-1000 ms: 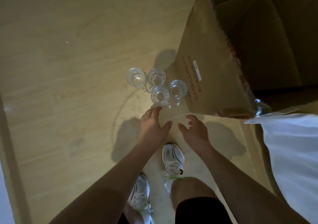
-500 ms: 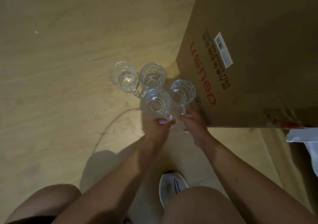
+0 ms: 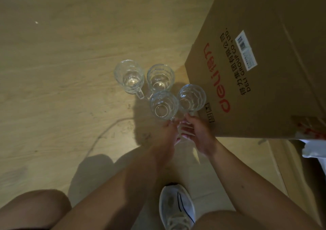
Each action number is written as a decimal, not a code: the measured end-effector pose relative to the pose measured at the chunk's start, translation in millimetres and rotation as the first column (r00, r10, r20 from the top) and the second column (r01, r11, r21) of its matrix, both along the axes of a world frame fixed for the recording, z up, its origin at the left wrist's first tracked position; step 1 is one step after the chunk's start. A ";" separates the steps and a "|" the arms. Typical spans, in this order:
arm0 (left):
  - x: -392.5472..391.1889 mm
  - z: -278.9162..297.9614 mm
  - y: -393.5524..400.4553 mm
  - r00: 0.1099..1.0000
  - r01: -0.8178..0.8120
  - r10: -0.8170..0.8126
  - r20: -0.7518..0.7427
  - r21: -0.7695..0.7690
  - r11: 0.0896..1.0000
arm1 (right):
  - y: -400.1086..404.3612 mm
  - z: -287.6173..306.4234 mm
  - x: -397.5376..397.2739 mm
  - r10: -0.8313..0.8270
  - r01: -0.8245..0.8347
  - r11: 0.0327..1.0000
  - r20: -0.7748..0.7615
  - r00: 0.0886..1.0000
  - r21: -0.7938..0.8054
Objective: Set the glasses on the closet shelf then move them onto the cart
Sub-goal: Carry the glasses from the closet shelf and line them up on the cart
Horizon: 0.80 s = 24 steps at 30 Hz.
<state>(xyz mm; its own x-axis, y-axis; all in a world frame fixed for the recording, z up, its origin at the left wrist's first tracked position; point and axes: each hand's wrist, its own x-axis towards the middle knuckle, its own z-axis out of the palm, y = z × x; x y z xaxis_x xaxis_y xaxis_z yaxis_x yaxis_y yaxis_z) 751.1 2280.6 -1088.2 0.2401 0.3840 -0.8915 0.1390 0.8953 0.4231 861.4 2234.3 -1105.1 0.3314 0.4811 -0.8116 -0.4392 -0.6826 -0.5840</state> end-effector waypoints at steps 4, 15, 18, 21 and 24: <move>-0.4 -4.8 -7.3 0.998 -0.060 0.059 0.018 0.085 0.995 | -5.4 -0.3 0.0 -0.015 0.015 1.000 -0.010 1.000 0.010; -28.3 97.0 -26.3 0.989 -0.055 0.058 -0.138 0.029 0.998 | -25.9 97.5 -18.5 -0.177 0.169 0.978 -0.060 0.982 -0.119; -41.5 159.4 -25.0 0.989 -0.031 0.035 -0.147 0.031 0.999 | -31.4 161.2 -26.4 -0.192 0.181 0.971 -0.059 0.980 -0.155; -50.1 233.7 -21.4 0.987 -0.038 0.046 -0.151 0.050 0.998 | -32.0 231.7 -33.0 -0.198 0.185 0.969 -0.069 0.978 -0.162; -53.5 315.4 -13.9 0.989 -0.030 0.040 -0.145 0.071 0.997 | -26.7 312.4 -37.4 -0.169 0.159 0.974 -0.053 0.984 -0.162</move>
